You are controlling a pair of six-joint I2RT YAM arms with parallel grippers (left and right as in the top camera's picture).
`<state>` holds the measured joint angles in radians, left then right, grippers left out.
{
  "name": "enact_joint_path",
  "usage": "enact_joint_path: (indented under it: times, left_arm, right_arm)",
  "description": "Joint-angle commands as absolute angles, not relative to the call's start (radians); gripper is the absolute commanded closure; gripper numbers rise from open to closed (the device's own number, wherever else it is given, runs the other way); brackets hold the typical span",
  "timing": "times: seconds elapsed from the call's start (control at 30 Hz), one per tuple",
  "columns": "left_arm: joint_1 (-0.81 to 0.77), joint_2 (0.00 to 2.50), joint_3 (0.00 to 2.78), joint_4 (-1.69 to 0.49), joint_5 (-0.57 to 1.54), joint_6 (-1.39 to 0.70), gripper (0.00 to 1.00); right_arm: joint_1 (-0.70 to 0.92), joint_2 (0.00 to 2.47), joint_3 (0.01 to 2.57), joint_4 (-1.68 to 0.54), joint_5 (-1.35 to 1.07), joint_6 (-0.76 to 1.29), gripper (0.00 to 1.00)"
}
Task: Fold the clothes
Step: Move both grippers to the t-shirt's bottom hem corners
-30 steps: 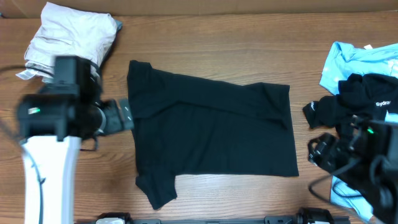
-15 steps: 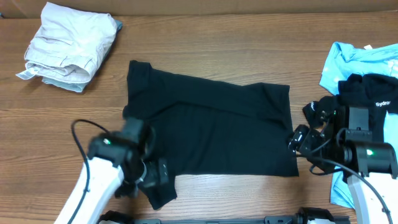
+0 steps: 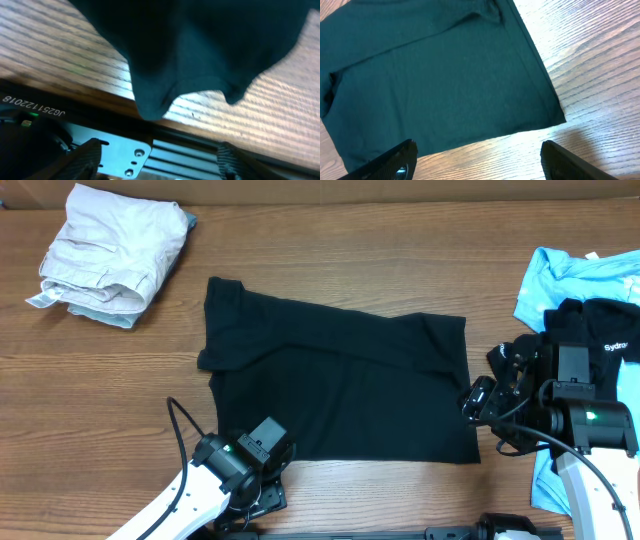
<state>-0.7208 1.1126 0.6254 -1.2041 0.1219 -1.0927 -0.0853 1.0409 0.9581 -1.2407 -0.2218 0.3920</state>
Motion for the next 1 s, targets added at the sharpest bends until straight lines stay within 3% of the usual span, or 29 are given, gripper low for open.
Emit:
enact_joint_path:
  times: [0.0, 0.03, 0.1, 0.27, 0.5, 0.53, 0.6, 0.67, 0.83, 0.97]
  left_arm:
    - [-0.73, 1.106, 0.584, -1.169, 0.089, -1.164, 0.17]
    - [-0.73, 1.106, 0.573, -1.145, 0.08, -1.163, 0.13]
    - [-0.73, 1.106, 0.548, -1.087, 0.06, -1.163, 0.15]
    - [-0.73, 1.131, 0.497, -1.016, 0.051, -1.155, 0.4]
    - [-0.73, 1.192, 0.463, -1.015, 0.079, -1.156, 0.44]
    - [-0.73, 1.2, 0.463, -1.015, 0.08, -1.156, 0.5]
    - [-0.728, 1.204, 0.463, -1.015, 0.093, -1.135, 0.72]
    - [-0.725, 1.204, 0.466, -1.007, 0.08, -1.113, 0.83]
    - [-0.696, 1.204, 0.507, -0.967, 0.047, -1.06, 0.96]
    - [-0.645, 1.204, 0.565, -0.965, 0.022, -0.97, 0.96]
  right_arm:
    - [-0.091, 1.036, 0.956, -1.234, -0.225, 0.393, 0.18]
    - [-0.091, 1.036, 0.955, -1.234, -0.224, 0.393, 0.18]
    - [-0.091, 1.036, 0.955, -1.235, -0.22, 0.389, 0.18]
    - [-0.091, 1.036, 0.955, -1.236, -0.218, 0.389, 0.18]
    - [-0.091, 1.036, 0.955, -1.242, -0.198, 0.387, 0.18]
    - [-0.091, 1.036, 0.955, -1.243, -0.183, 0.39, 0.18]
    - [-0.091, 1.036, 0.955, -1.243, -0.18, 0.394, 0.19]
    - [-0.091, 1.037, 0.955, -1.245, -0.181, 0.395, 0.21]
    - [-0.091, 1.037, 0.955, -1.246, -0.182, 0.395, 0.21]
    - [-0.091, 1.037, 0.955, -1.248, -0.19, 0.399, 0.22]
